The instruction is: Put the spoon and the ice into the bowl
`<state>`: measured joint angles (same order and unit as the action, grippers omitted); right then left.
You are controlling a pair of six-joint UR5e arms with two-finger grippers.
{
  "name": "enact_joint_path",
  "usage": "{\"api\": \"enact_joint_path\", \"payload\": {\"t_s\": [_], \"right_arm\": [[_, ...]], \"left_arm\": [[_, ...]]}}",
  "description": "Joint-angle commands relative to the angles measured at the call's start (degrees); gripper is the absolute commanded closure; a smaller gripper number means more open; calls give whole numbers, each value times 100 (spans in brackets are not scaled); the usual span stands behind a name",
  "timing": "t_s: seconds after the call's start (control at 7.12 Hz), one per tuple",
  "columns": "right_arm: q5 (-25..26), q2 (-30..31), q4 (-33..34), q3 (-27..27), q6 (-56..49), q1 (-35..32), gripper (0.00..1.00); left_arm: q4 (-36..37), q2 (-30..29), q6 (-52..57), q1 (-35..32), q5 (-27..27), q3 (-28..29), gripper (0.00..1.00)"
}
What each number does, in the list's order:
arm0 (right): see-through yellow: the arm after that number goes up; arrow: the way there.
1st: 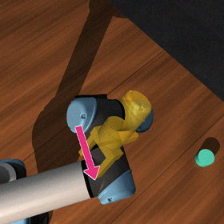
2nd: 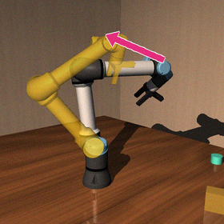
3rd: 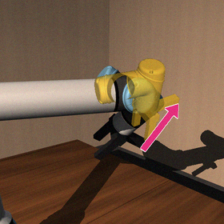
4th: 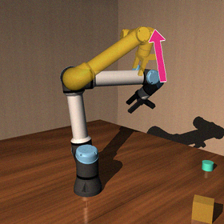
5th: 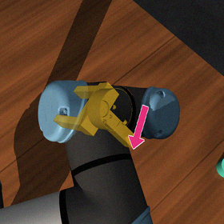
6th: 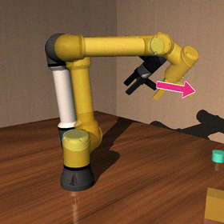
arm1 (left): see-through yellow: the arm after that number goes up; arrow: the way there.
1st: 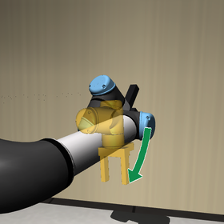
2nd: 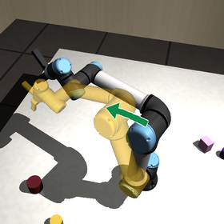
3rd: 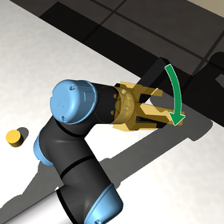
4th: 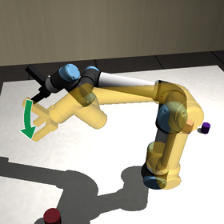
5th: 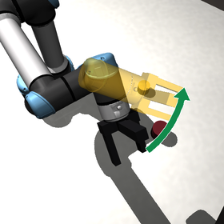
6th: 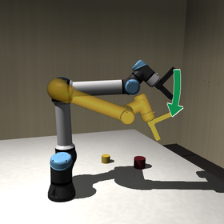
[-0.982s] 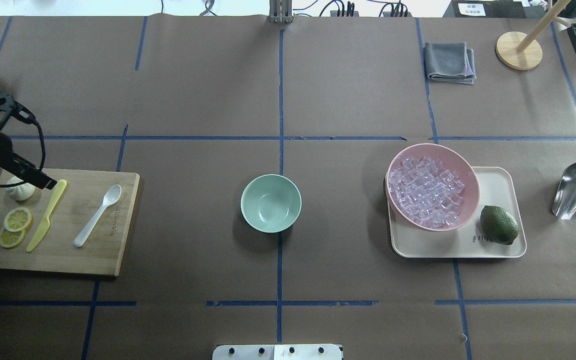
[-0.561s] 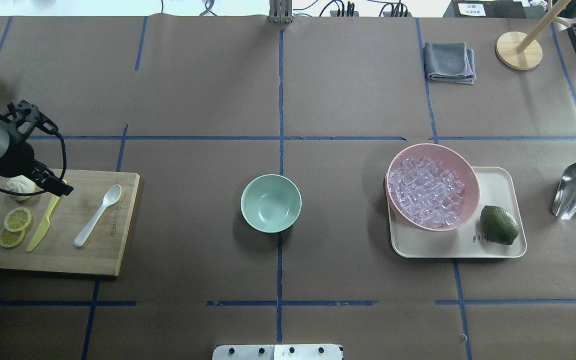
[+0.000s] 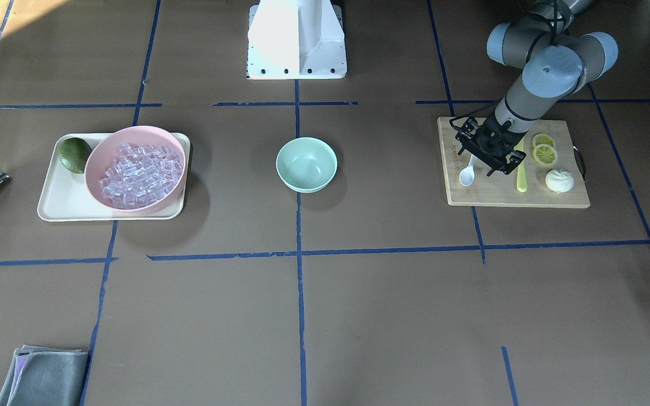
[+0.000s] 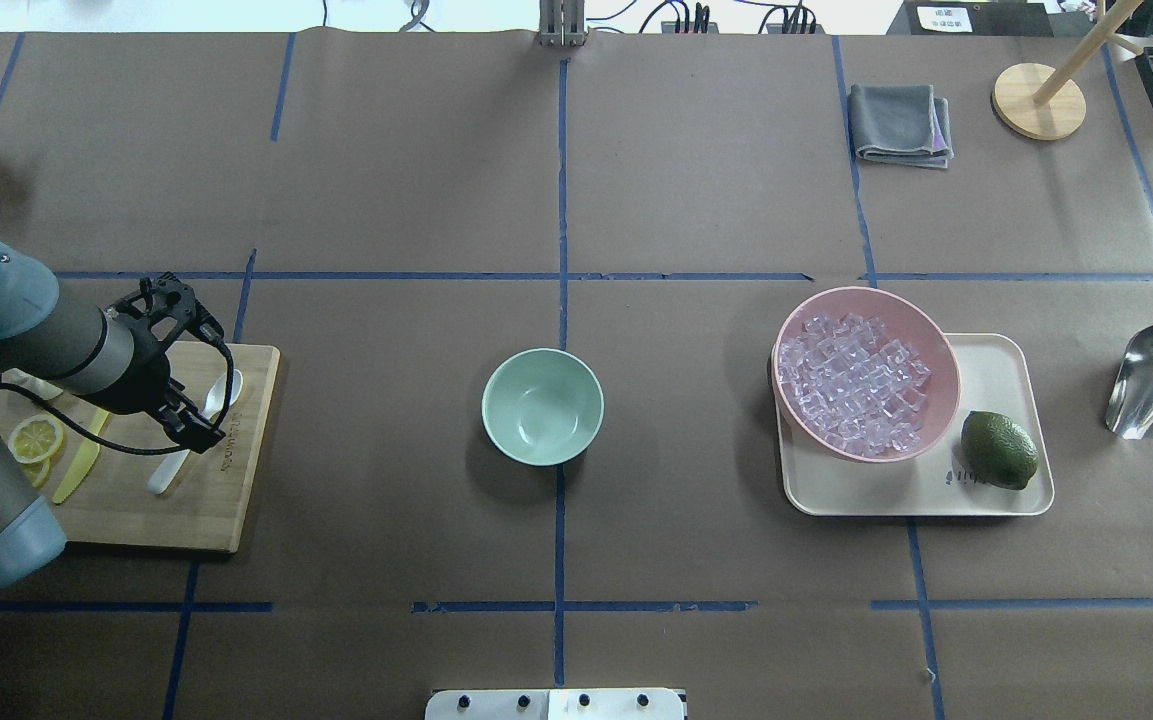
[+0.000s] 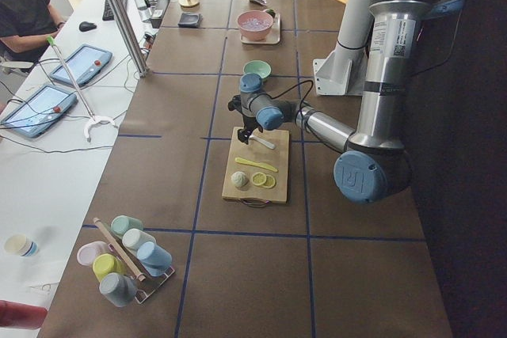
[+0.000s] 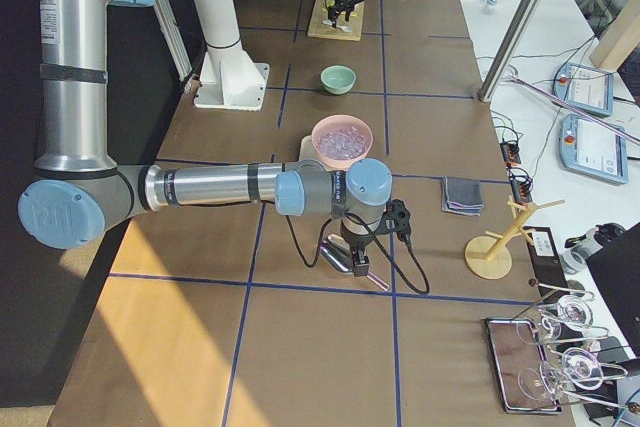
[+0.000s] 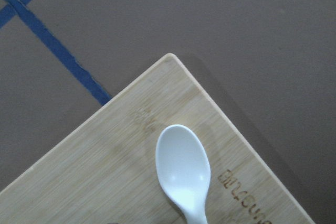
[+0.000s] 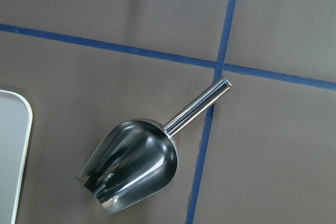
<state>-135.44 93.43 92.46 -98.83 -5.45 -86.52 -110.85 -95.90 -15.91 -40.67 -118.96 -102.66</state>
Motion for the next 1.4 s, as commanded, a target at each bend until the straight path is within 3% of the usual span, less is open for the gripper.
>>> {"api": "enact_joint_path", "payload": {"t_s": [0.0,0.28,0.7,0.98,1.26], "right_arm": [[0,0,0,4,0,3,1],[0,0,0,4,0,-5,1],[-9,0,9,4,18,3,1],[-9,0,9,4,18,3,1],[-9,0,0,-5,18,3,1]], "left_arm": [[2,-8,9,7,-5,35,34],[2,18,0,7,-31,35,66],[11,45,0,15,-31,26,92],[37,53,-17,7,-49,-35,100],[866,-452,-715,7,-354,-498,100]]}}
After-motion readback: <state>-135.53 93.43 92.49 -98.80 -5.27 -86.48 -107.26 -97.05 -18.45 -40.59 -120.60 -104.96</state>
